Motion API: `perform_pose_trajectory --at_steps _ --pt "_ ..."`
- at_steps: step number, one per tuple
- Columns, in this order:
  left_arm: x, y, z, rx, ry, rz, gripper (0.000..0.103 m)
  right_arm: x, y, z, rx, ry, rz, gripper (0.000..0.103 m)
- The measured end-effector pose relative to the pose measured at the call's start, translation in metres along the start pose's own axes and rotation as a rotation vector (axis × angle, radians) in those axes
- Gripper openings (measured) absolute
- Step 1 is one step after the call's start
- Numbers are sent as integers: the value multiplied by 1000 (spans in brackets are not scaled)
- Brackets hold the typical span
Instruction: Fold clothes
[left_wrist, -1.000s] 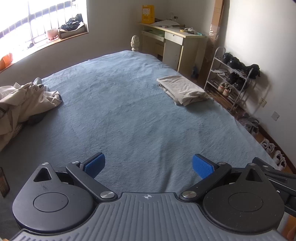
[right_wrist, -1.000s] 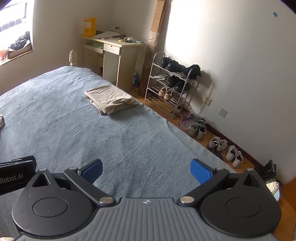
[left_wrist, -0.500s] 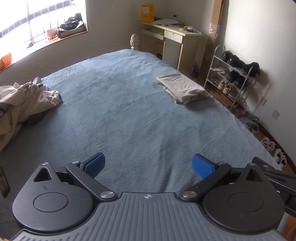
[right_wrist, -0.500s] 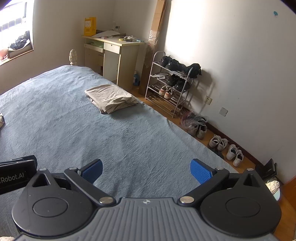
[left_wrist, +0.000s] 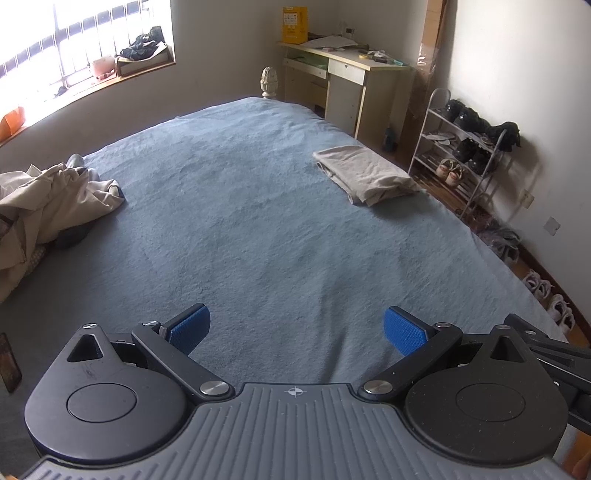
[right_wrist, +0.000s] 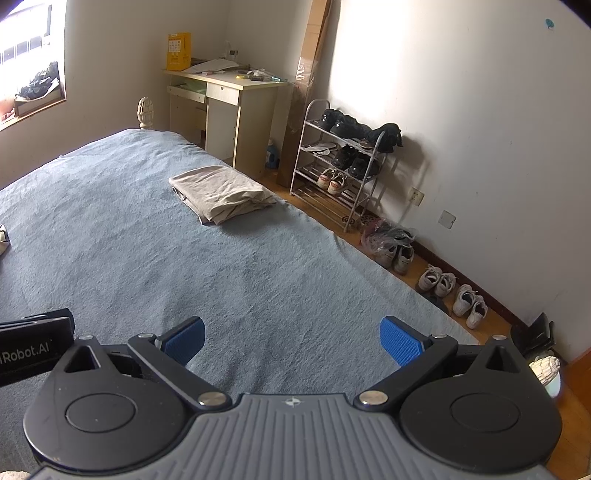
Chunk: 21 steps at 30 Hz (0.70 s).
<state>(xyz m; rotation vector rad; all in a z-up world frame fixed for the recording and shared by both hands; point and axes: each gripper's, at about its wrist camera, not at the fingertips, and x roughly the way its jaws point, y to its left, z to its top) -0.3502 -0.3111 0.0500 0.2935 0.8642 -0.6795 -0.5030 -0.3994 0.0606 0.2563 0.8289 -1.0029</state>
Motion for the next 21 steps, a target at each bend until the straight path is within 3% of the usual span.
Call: perform_pose_trajectory --at_steps 21 --pt "-2 -3 -1 6 -5 6 102 -1 -4 -2 9 -2 2 103"
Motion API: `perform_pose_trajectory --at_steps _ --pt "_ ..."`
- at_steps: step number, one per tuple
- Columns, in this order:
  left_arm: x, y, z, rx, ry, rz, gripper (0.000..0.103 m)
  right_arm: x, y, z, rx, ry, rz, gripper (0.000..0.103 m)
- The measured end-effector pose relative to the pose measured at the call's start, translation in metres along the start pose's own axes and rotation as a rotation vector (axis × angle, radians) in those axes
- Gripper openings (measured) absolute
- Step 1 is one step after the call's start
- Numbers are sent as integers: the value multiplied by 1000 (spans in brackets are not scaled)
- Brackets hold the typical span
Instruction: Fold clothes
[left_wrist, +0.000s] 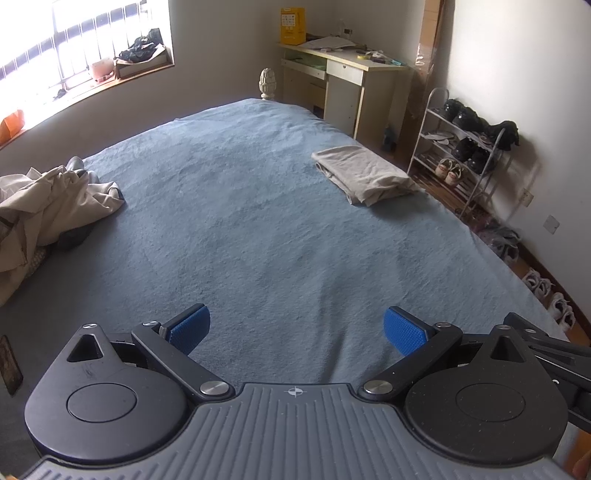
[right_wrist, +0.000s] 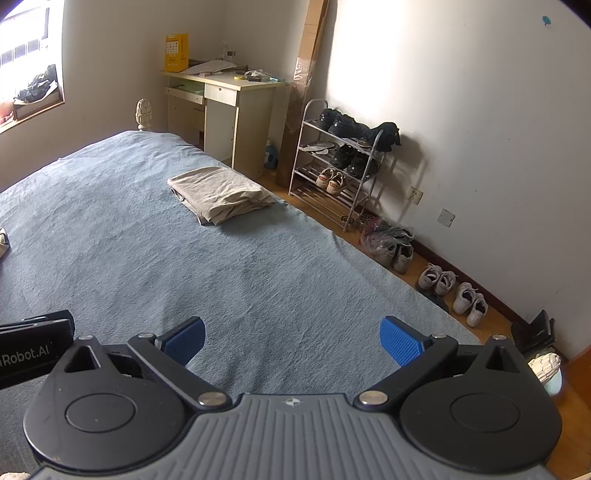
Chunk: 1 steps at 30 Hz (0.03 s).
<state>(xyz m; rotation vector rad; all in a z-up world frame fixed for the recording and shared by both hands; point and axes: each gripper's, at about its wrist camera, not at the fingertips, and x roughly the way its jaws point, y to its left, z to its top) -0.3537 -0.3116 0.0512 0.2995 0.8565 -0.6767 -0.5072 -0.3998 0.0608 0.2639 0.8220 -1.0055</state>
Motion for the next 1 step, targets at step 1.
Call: perform_pose_trajectory --at_steps 1 --pt "0 0 0 -1 1 2 102 0 0 0 0 -1 -1 103"
